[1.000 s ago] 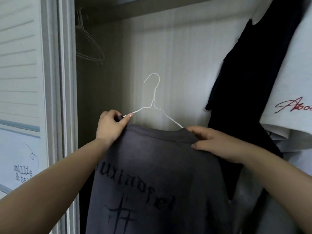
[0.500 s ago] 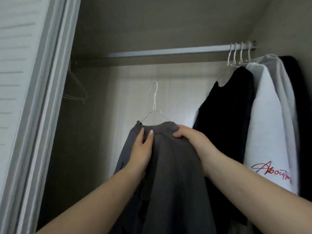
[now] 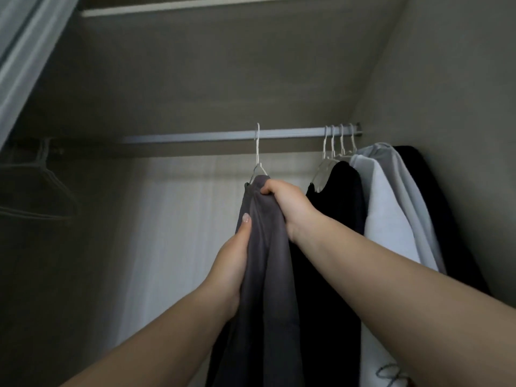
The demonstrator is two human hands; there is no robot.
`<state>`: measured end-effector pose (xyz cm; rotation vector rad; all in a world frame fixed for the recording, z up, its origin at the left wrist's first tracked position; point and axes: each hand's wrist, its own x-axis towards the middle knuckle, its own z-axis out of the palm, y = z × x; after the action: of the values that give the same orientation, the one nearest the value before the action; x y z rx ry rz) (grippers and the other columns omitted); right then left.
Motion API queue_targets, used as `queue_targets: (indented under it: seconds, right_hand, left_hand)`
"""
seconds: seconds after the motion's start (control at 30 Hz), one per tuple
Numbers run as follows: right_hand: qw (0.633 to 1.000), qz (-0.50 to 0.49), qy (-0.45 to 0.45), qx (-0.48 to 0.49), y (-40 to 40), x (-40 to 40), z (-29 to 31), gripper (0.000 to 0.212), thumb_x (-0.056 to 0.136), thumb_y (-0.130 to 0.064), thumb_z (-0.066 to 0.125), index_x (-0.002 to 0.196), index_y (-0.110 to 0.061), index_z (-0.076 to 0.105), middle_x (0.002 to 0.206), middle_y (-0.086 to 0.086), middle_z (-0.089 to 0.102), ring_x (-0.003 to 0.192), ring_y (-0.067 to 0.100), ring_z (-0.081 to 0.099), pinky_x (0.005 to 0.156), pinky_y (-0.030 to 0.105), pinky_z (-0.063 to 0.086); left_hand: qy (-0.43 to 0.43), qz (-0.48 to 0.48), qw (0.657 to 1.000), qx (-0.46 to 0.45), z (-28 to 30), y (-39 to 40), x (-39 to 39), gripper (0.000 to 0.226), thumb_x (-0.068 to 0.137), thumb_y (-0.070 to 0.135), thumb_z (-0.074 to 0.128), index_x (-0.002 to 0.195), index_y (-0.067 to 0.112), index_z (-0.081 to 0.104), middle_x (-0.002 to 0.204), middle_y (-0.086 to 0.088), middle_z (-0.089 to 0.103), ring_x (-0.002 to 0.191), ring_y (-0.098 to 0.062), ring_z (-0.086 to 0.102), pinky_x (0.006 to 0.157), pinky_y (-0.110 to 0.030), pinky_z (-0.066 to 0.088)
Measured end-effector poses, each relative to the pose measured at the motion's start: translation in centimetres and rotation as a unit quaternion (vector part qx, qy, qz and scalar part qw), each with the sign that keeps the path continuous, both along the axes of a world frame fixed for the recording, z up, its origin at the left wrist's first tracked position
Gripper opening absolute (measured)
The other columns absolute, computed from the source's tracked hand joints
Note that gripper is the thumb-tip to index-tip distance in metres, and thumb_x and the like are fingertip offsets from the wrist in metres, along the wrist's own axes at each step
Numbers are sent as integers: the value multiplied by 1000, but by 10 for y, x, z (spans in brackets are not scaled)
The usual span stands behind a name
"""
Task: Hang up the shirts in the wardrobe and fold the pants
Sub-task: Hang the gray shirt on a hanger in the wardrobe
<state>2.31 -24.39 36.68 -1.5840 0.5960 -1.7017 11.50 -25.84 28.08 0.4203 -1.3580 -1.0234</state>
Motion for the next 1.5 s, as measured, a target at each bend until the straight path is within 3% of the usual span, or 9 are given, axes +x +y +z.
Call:
queue_targets:
  seconds: [0.1,0.4,0.63,0.77,0.97,1.2,1.3,1.4,1.5]
  right_hand:
    - [999,-25,-9,-26,-16,-12,25,13,79,-4,49,68,-9,53,65,11,48,66,24,49,65,33,40]
    - [991,-123,-15,-52,-59,-50,82,14,79,-10,51,65,-9,53,66,10,54,71,24,55,66,31,42]
    - [986,-161,-17,-48,-76,-72,87,12,81,-18,53,77,-8,58,83,11,59,83,25,58,75,35,44]
    - [984,-176,-5,-27,-75,-78,79,13,85,-16,52,86,-4,56,76,9,55,74,23,53,62,28,37]
    - [980,-195,0,-29,-59,-80,69,19,86,-21,49,90,-4,56,85,10,56,80,24,54,69,29,37]
    - [936,-282,-76,-196,-28,-82,59,22,90,-15,47,68,-19,50,73,-2,54,72,17,50,63,26,39]
    - [872,-373,2,-318,-13,-77,44,7,90,-19,52,88,-24,57,100,-4,58,93,13,56,83,27,43]
    - [796,-424,123,-415,4,-74,25,5,90,-22,54,88,-22,59,95,-9,55,92,9,55,79,26,43]
    - [784,-408,211,-418,17,-61,3,8,90,-28,56,88,-22,59,93,-11,56,86,4,56,76,29,47]
  left_hand:
    - [-18,-12,999,-35,11,-5,-10,49,89,59,48,100,18,73,93,-7,75,81,-19,73,53,-23,56]
    - [-74,-11,988,-139,35,-25,-44,27,96,26,52,122,28,61,105,4,73,96,-12,70,68,-21,57]
    - [-51,-9,991,-127,41,-40,-50,76,66,46,71,138,32,47,115,10,69,99,-8,69,78,-25,56]
    - [-50,10,993,-107,34,-48,-51,97,49,56,79,138,33,46,117,12,68,101,-8,68,82,-27,53]
    - [-48,8,995,-83,27,-44,-47,105,41,58,81,138,36,45,107,18,71,97,-9,69,74,-28,54]
    - [-48,8,996,-74,20,-14,-37,53,87,36,62,136,35,41,97,3,75,86,-12,72,60,-25,54]
    - [-48,34,995,-86,19,-1,-27,45,89,36,60,131,34,44,96,6,75,85,-9,72,62,-24,51]
    - [-52,50,994,-87,14,13,-14,39,91,37,58,128,34,48,96,8,75,85,-7,71,70,-27,48]
    - [-52,60,994,-74,3,27,5,36,91,37,57,126,36,49,98,10,74,87,-5,71,70,-28,48]
